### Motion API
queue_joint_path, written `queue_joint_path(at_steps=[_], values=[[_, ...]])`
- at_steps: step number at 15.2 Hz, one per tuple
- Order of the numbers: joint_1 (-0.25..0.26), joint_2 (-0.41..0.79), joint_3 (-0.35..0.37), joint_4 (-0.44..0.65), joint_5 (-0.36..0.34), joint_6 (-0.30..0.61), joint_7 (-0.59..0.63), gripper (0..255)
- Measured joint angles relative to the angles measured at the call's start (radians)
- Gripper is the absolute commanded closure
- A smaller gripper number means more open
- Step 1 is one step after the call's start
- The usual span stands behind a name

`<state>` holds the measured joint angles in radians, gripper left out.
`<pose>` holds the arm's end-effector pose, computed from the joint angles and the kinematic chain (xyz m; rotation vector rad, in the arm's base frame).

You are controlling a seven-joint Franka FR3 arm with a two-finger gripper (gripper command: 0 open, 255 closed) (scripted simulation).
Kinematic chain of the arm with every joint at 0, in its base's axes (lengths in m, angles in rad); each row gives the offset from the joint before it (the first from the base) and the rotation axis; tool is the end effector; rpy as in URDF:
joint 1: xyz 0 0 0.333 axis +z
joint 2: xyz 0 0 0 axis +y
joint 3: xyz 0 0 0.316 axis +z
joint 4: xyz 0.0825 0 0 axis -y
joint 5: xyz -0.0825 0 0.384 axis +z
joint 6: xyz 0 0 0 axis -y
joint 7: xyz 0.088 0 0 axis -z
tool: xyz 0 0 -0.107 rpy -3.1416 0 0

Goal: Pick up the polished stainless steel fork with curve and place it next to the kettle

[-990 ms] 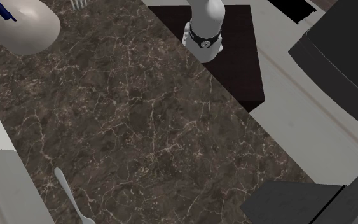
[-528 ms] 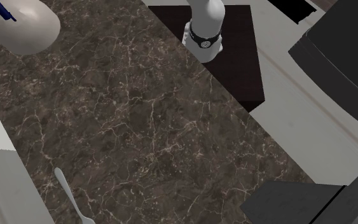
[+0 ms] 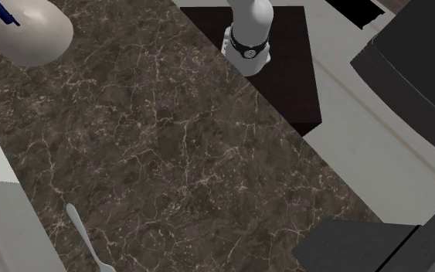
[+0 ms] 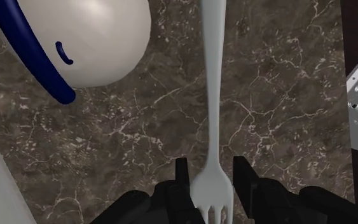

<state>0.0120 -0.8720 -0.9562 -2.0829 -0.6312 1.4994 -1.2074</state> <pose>0.0873 -0.4319 0.5565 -3.0434 -0.6608 -0.0592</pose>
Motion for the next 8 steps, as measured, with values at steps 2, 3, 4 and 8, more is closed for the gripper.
queue_joint_path(at_steps=[2,3,4,8], values=[[-0.001,-0.005,-0.012,-0.023,-0.009,0.021,0.004,255],[-0.006,-0.011,-0.015,-0.040,-0.015,0.032,0.008,255],[-0.006,-0.013,-0.021,-0.050,-0.019,0.042,0.009,255],[-0.013,-0.025,-0.046,-0.099,-0.041,0.084,0.017,255]])
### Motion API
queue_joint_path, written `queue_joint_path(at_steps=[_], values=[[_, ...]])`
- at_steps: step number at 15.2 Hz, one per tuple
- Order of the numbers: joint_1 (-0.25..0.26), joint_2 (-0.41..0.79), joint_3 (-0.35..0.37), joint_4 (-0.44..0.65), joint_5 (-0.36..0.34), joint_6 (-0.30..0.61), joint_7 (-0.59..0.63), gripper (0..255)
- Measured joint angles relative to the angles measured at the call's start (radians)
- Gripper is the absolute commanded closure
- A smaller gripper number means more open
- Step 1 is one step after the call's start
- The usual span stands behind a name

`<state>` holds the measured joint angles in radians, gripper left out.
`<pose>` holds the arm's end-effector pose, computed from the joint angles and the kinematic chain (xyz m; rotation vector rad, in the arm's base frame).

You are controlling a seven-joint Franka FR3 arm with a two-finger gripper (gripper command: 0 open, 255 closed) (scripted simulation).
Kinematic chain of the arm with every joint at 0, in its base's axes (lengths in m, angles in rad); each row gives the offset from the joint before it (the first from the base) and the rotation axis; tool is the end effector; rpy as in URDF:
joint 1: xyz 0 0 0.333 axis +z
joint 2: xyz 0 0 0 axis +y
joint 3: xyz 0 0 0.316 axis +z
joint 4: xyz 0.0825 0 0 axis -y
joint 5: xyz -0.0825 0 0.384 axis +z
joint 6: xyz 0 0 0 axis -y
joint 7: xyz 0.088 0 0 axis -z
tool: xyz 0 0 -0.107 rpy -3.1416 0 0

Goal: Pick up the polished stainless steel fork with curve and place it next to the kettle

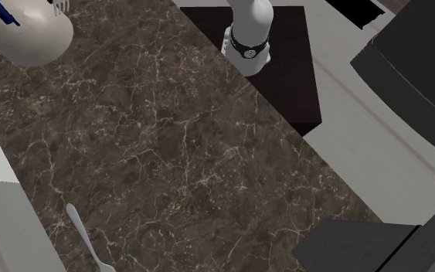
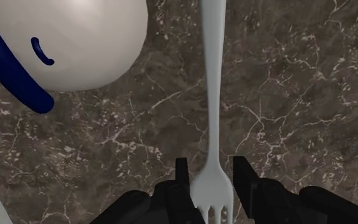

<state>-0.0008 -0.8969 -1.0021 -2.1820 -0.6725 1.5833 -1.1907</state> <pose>0.0884 -0.4316 0.5148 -3.0434 -0.6608 -0.0589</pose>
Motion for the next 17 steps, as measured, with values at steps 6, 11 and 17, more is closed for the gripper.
queue_joint_path(at_steps=[6,11,17], values=[[-0.007,-0.014,-0.041,-0.069,-0.034,0.063,0.012,255],[-0.009,-0.019,-0.085,-0.115,-0.068,0.116,0.016,255],[-0.003,-0.019,-0.141,-0.168,-0.107,0.183,0.029,255]])
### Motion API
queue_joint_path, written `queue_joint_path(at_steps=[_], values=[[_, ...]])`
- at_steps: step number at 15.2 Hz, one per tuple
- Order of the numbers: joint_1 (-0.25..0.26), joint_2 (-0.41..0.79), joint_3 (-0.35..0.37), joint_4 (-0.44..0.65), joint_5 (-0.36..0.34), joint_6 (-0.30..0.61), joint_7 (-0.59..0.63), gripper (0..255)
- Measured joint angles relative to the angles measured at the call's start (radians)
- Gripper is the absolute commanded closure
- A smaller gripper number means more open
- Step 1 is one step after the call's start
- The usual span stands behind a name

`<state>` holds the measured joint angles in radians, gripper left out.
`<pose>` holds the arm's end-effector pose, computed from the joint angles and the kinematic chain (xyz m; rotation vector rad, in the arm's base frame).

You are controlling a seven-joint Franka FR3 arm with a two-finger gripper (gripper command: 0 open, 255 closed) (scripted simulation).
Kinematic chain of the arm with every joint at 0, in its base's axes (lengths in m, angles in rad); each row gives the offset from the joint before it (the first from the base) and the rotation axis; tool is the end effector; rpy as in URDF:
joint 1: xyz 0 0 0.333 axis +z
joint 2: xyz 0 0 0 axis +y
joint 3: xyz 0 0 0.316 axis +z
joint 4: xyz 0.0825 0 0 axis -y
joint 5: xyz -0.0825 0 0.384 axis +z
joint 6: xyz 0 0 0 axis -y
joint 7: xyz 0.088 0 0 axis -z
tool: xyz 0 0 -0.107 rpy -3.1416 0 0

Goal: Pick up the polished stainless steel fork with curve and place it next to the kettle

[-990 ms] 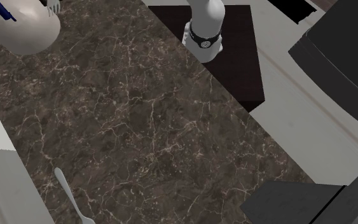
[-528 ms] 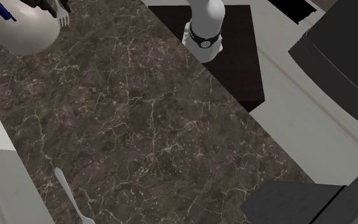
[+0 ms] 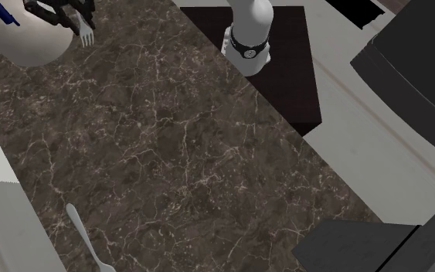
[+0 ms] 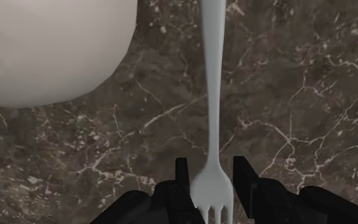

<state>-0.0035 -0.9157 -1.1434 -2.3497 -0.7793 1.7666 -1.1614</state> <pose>0.0886 -0.4319 0.4261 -3.0433 -0.6607 -0.0590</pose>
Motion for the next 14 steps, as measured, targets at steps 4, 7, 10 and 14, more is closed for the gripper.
queue_joint_path(at_steps=[4,7,10,14], values=[[0.004,0.001,-0.043,-0.033,-0.030,0.046,0.007,255],[0.013,0.005,-0.079,-0.055,-0.054,0.082,0.014,255],[0.022,0.009,-0.114,-0.074,-0.077,0.115,0.020,255],[0.035,0.015,-0.167,-0.098,-0.111,0.162,0.028,255]])
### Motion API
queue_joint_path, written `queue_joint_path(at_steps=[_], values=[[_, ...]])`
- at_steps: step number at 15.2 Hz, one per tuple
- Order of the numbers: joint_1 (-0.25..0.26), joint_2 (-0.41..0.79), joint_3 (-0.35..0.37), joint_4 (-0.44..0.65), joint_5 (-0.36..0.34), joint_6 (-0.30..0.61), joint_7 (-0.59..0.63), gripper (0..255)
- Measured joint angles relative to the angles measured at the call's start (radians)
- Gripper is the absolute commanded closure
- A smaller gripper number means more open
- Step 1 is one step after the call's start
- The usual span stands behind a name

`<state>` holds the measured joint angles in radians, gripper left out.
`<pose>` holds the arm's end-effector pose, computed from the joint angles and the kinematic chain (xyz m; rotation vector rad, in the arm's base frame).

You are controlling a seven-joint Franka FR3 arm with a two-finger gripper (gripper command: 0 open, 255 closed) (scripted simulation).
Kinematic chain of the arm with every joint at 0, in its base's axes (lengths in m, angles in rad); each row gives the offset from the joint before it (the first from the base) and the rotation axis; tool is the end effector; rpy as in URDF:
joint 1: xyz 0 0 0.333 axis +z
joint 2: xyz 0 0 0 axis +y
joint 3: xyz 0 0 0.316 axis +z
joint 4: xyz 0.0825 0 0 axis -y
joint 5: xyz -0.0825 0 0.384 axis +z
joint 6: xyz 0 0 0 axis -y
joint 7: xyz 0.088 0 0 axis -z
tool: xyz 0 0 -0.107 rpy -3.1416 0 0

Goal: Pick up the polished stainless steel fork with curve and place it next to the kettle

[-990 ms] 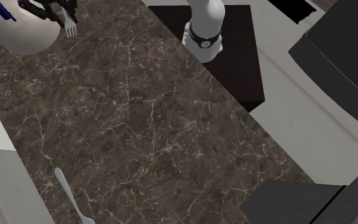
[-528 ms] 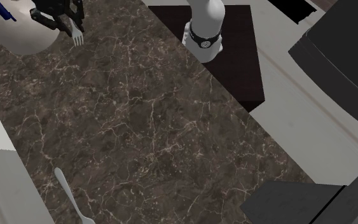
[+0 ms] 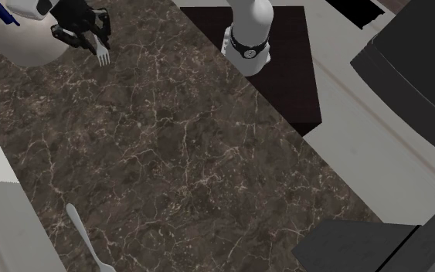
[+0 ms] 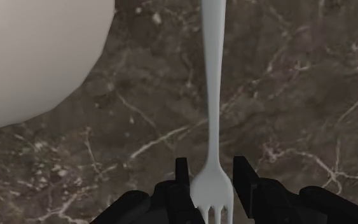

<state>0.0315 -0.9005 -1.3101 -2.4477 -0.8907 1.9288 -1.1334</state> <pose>0.0873 -0.4313 0.3510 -3.0433 -0.6610 -0.0593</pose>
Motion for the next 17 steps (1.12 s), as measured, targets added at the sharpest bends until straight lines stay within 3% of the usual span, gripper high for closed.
queue_joint_path(at_steps=[7,8,14,17], values=[[0.010,0.004,-0.020,-0.005,-0.012,0.017,0.004,255],[0.010,0.004,-0.020,-0.005,-0.012,0.017,0.004,0],[0.010,0.004,-0.020,-0.005,-0.012,0.017,0.004,0],[-0.012,-0.004,0.049,0.021,0.031,-0.040,-0.005,0]])
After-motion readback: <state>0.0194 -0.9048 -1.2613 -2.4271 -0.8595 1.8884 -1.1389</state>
